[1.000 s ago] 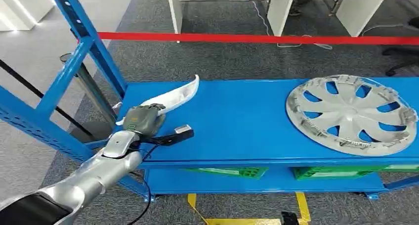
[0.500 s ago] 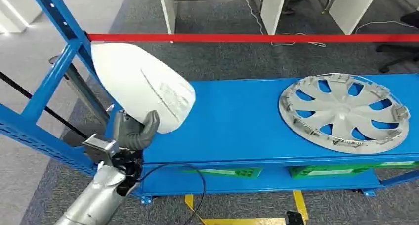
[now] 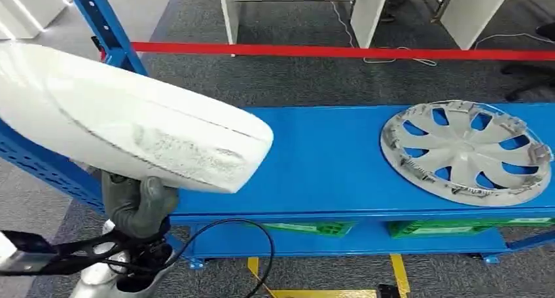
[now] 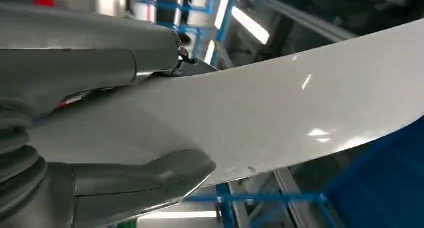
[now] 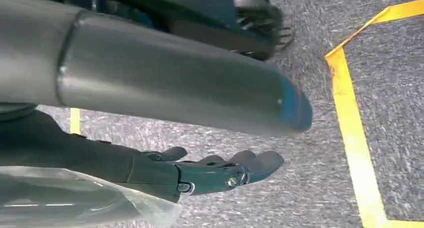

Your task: Take the parts from the cabinet and place them on the table.

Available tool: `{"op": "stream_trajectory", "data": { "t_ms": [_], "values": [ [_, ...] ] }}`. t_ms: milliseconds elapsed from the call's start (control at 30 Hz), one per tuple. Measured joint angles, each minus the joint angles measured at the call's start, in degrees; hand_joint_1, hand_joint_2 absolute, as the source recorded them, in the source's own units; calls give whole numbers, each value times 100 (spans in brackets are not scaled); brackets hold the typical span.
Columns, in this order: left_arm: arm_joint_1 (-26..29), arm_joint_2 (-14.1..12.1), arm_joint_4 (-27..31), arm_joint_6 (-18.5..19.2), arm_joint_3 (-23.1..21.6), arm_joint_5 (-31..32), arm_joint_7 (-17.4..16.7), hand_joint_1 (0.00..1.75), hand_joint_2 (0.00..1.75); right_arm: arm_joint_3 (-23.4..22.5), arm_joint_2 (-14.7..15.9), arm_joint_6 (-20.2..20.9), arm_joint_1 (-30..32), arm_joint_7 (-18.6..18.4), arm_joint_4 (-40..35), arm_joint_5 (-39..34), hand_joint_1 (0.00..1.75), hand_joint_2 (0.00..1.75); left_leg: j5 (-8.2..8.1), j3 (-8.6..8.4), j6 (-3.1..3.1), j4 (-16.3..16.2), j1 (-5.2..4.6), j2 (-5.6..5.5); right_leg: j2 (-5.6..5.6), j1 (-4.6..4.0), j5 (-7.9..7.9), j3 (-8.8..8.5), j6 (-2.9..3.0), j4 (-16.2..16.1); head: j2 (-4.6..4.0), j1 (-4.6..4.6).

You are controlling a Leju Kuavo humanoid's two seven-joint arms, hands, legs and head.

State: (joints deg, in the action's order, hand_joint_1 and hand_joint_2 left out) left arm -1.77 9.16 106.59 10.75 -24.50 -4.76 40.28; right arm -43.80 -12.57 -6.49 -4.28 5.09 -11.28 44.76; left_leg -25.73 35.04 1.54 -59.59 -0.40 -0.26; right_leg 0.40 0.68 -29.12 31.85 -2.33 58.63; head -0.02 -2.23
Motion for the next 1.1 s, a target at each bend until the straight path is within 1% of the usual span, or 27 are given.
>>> {"op": "stream_trajectory", "data": {
  "t_ms": [67,100,133,167,233,267,300,333,367,433,467,500,600,633,667,700,733,767,800,833,867,900,933,967,1000,1033,1100],
  "values": [
    [41,0,141,24,-35,28,-2,175,175,0,2,2,17,-9,0,11,0,0,50,2,-71,13,19,2,21,-22,37,18,51,12,0,7],
    [53,2,204,28,-46,35,0,175,175,0,2,2,42,-13,0,13,0,0,66,11,-102,5,11,-5,7,2,88,35,93,-18,0,13],
    [58,0,244,31,-48,35,0,175,175,0,2,11,38,-13,0,15,0,0,-43,46,-130,-50,23,-8,-34,29,130,59,137,-33,0,15],
    [57,-4,287,31,-51,37,-2,175,175,0,2,11,33,-13,0,22,0,0,-316,119,-180,-269,27,3,-36,32,164,107,187,-33,0,-35],
    [57,-7,324,81,-61,37,0,175,175,9,2,22,30,-4,0,78,0,0,-889,365,-240,-1117,63,4,-59,28,235,201,205,-32,0,-44],
    [58,-13,324,109,-66,37,0,175,175,11,2,28,33,13,0,100,0,0,-1086,456,-256,-1502,65,4,-70,27,275,254,203,-29,0,-50],
    [59,-18,333,144,-68,42,0,175,175,9,4,28,32,35,0,103,0,0,-1159,446,-262,-1674,68,4,-78,27,322,312,201,-27,0,-50],
    [57,-24,350,181,-70,48,0,175,175,9,4,28,29,57,0,101,0,0,-1100,314,-257,-1582,70,4,-80,27,365,370,193,-26,0,-48],
    [54,-22,377,214,-79,48,0,175,175,9,4,31,28,57,0,99,0,0,-939,38,-237,-1202,68,4,-79,25,418,431,178,-26,0,-50],
    [31,-22,414,253,-105,50,-2,175,175,9,2,33,28,44,0,85,0,0,-608,-702,-160,-103,57,4,-64,25,512,503,137,-26,0,-50],
    [10,-22,434,258,-118,50,0,175,175,7,2,35,30,35,0,79,0,0,-682,-889,-122,273,37,1,-65,13,552,526,107,-23,0,-52],
    [3,-22,438,267,-127,50,0,175,175,4,2,46,30,24,0,75,0,0,-620,-848,-110,260,18,1,-64,5,600,547,70,-26,2,-31],
    [14,-37,445,275,-125,50,-2,175,175,0,2,105,40,17,2,61,0,0,-490,-779,0,252,-25,2,-72,37,771,543,-44,-112,0,-48],
    [4,-37,444,291,-125,50,-2,175,175,0,2,105,40,37,2,59,0,0,-378,-724,38,328,36,29,-57,62,707,583,-66,-81,0,-40],
    [-4,-37,445,304,-127,50,-13,175,175,0,2,107,44,52,2,59,0,0,-314,-658,74,334,27,45,-55,53,436,662,-83,33,0,-33],
    [-7,-37,445,317,-127,50,-17,175,175,0,2,105,48,59,2,59,0,0,-259,-574,115,332,28,53,-49,49,69,773,-97,338,0,-7],
    [-4,-39,445,335,-127,50,-17,175,175,0,2,101,46,65,2,61,0,0,-184,-489,127,327,22,54,-51,52,-305,879,-113,815,0,2],
    [-5,-39,444,360,-127,50,-17,175,175,0,2,96,42,65,2,61,0,0,-110,-386,136,320,14,58,-50,50,-546,977,-132,1278,0,-2],
    [-4,-42,444,383,-127,50,-17,175,175,0,2,96,42,70,2,63,0,0,-40,-283,129,309,11,60,-50,48,-602,1007,-148,1607,0,2],
    [0,-44,444,389,-127,50,-17,175,175,-2,2,124,45,113,2,63,0,0,22,-193,121,299,11,61,-50,49,-489,930,-155,1675,0,0],
    [2,-48,444,387,-129,55,-17,175,175,-4,2,186,47,173,2,66,0,0,75,-112,106,289,14,61,-51,50,-288,739,-158,1542,0,0],
    [2,-52,445,387,-131,61,-17,175,175,-4,2,273,44,276,2,74,0,0,125,-31,86,275,18,61,-52,55,-75,434,-156,1190,0,0],
    [2,-52,444,387,-134,63,-18,175,175,-4,2,321,32,332,2,83,0,0,172,26,59,250,24,60,-53,60,19,41,-152,675,0,2],
    [0,-52,453,387,-142,66,-17,175,175,-4,2,341,12,365,2,88,0,0,205,65,20,204,10,58,-50,61,-150,-375,-147,99,2,4],
    [-6,-55,469,387,-142,68,-18,175,175,-2,2,352,0,378,2,101,0,0,233,105,0,148,-12,59,-36,39,-260,-630,-122,-255,2,13],
    [-4,-52,471,389,-149,68,-17,175,175,-2,2,354,-10,376,2,109,0,0,290,128,-38,134,-18,63,-34,38,-303,-593,-72,-276,0,18],
    [1,-57,471,387,-162,112,-17,175,175,-2,2,356,7,371,2,118,0,0,368,133,-96,162,1,62,-37,13,-267,-498,8,-257,0,17]
  ]
}}
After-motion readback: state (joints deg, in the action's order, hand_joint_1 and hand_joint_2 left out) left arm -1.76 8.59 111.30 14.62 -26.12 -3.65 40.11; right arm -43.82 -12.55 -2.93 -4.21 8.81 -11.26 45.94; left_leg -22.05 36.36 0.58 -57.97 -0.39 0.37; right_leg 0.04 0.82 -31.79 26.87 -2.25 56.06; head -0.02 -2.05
